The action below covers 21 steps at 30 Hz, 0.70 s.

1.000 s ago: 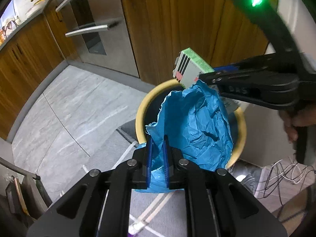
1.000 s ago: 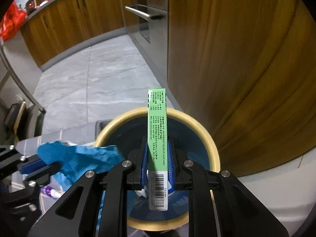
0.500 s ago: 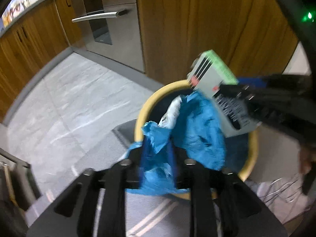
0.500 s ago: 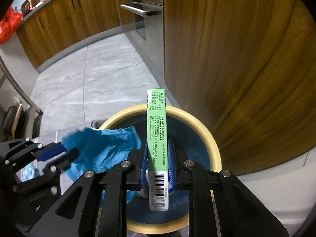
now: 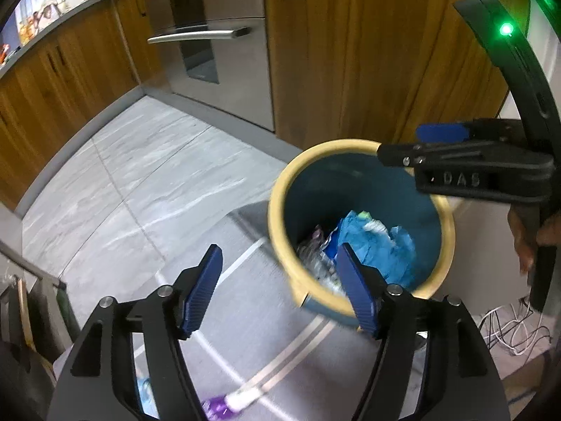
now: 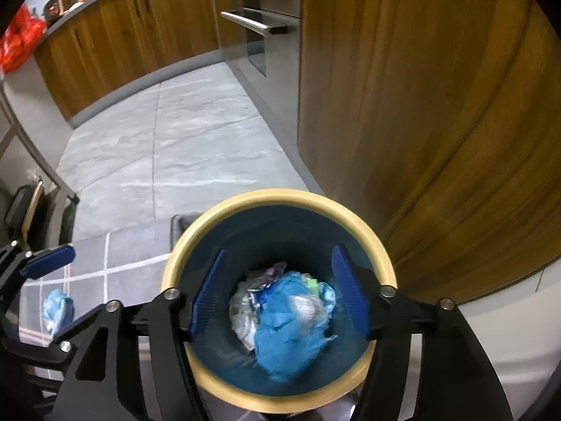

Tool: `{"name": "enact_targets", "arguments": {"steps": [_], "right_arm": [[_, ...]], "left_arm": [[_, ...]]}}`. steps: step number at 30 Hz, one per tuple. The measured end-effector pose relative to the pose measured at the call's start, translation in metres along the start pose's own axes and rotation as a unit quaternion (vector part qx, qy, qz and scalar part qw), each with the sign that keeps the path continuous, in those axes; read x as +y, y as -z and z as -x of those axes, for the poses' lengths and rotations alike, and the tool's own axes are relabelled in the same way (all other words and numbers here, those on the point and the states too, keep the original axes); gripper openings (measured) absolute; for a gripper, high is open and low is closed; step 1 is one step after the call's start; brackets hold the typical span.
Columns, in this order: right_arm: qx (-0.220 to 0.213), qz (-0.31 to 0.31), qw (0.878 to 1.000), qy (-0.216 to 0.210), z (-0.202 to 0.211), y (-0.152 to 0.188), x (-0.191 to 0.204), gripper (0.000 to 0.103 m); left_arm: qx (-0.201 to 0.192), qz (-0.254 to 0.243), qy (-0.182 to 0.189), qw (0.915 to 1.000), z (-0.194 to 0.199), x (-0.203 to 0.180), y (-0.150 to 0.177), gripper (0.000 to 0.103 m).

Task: Collect trash
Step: 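Move both open tools back to the mask and purple bottle on the mat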

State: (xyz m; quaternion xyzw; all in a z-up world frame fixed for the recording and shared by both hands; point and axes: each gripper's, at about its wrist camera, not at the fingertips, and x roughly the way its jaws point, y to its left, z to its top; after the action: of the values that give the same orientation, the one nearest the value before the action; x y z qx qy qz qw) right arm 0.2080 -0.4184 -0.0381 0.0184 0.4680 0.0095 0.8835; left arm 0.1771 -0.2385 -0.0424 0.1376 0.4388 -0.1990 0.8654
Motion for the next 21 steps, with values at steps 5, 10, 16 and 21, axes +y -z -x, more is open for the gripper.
{"name": "enact_targets", "arguments": {"steps": [5, 10, 16, 21], "right_arm": [[-0.007, 0.012, 0.999, -0.031, 0.017, 0.008, 0.025, 0.080], [-0.011, 0.053, 0.998, -0.037, 0.027, 0.014, 0.059, 0.087], [-0.005, 0.059, 0.997, -0.056, 0.032, 0.019, 0.084, 0.090], [-0.008, 0.106, 0.992, -0.073, 0.034, 0.026, 0.117, 0.092]], "left_arm": [[0.005, 0.020, -0.010, 0.9997, 0.034, 0.026, 0.031, 0.077], [0.000, 0.044, -0.038, 0.9983, 0.067, 0.059, 0.059, 0.085], [-0.005, 0.085, -0.070, 0.9939, 0.097, 0.098, 0.094, 0.089], [-0.001, 0.115, -0.087, 0.9896, 0.104, 0.127, 0.127, 0.091]]}}
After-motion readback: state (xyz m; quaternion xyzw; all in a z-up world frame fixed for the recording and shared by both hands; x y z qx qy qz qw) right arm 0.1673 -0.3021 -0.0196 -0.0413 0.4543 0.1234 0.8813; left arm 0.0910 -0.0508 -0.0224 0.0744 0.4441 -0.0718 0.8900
